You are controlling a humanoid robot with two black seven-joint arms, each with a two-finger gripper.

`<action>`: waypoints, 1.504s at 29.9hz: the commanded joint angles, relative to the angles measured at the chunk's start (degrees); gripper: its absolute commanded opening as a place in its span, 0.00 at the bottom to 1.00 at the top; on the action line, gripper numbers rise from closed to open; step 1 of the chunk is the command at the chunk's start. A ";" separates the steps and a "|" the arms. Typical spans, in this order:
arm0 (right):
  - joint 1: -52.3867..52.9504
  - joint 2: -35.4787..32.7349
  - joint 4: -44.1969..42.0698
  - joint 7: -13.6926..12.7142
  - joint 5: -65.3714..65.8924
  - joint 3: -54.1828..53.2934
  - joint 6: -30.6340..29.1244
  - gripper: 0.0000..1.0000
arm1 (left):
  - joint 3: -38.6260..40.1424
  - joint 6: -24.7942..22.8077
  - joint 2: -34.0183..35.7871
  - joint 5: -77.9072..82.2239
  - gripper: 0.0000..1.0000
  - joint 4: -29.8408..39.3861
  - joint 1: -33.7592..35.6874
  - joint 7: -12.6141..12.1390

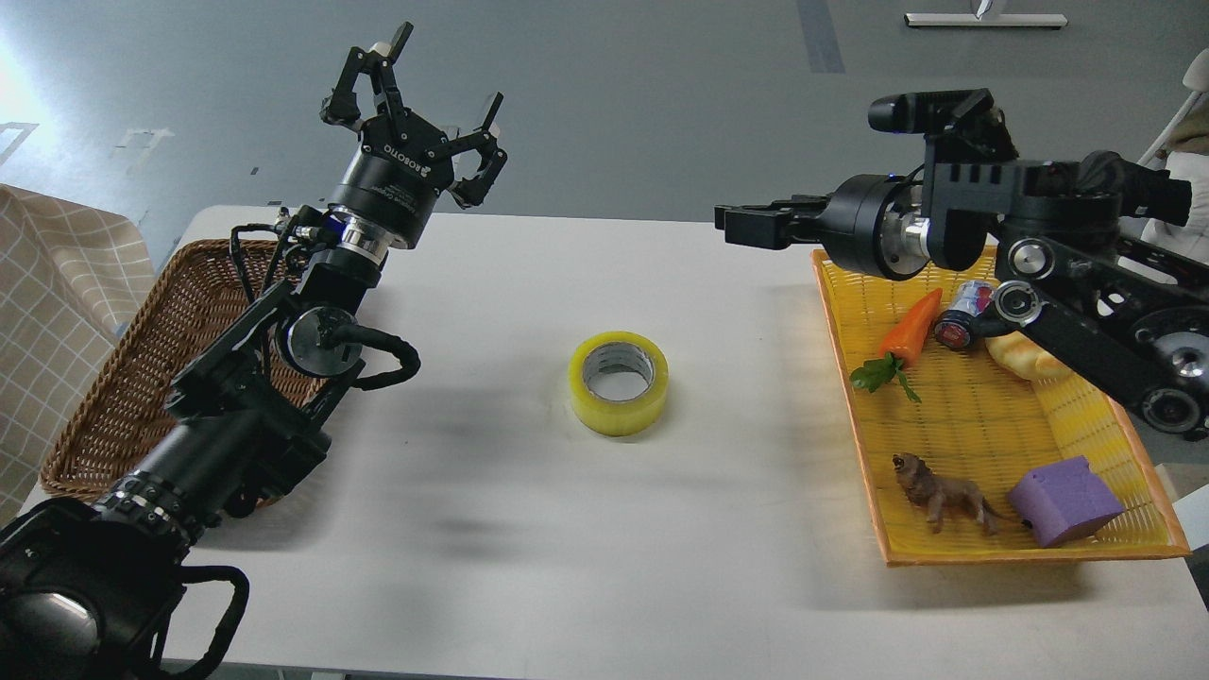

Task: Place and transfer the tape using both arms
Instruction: 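Withdraw the right gripper back to its raised pose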

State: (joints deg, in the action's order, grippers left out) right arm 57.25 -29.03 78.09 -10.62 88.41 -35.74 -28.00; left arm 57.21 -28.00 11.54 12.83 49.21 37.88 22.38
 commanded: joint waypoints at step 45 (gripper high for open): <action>-22.97 29.03 -17.88 0.69 -63.18 -60.06 0.00 0.97 | -0.25 0.00 2.88 0.88 0.98 0.18 1.85 -0.67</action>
State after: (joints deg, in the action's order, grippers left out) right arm 34.21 -0.98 59.83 -10.15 25.45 -95.99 -27.98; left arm 57.12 -28.00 14.34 13.71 49.35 39.76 21.79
